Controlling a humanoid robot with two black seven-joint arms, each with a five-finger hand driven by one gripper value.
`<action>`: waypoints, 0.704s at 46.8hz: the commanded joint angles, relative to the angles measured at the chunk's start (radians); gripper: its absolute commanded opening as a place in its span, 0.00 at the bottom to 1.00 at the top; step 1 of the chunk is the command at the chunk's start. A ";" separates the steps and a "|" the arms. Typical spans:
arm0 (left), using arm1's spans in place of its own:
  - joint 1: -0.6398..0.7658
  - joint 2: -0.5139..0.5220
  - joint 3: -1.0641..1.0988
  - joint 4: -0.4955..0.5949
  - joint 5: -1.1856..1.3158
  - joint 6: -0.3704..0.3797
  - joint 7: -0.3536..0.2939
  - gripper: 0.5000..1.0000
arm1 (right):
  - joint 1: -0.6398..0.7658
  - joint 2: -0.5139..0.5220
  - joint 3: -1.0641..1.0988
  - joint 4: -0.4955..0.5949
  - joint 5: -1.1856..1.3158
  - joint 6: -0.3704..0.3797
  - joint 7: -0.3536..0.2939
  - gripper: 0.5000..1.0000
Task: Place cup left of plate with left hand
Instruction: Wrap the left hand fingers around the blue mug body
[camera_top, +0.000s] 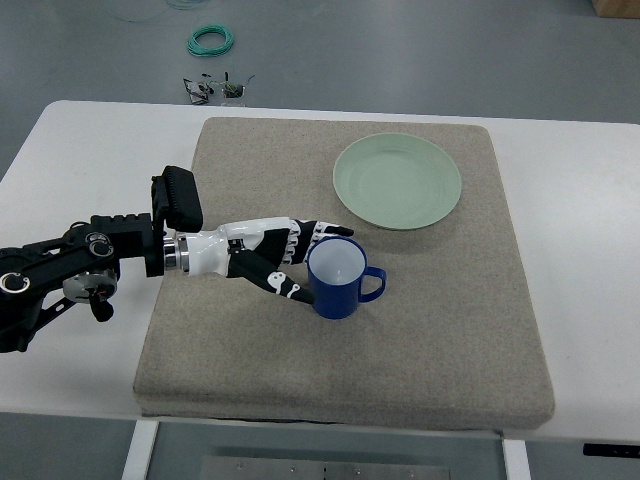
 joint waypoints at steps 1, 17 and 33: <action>-0.001 -0.009 -0.001 0.018 0.000 0.000 0.000 0.99 | 0.000 0.000 0.000 0.000 0.000 0.000 0.000 0.87; -0.001 -0.046 -0.001 0.055 -0.002 0.000 0.000 0.99 | 0.000 0.000 0.000 0.000 0.000 0.000 0.000 0.87; -0.003 -0.086 0.002 0.083 0.000 0.000 0.000 0.99 | 0.000 0.000 0.000 0.000 0.000 0.000 0.000 0.87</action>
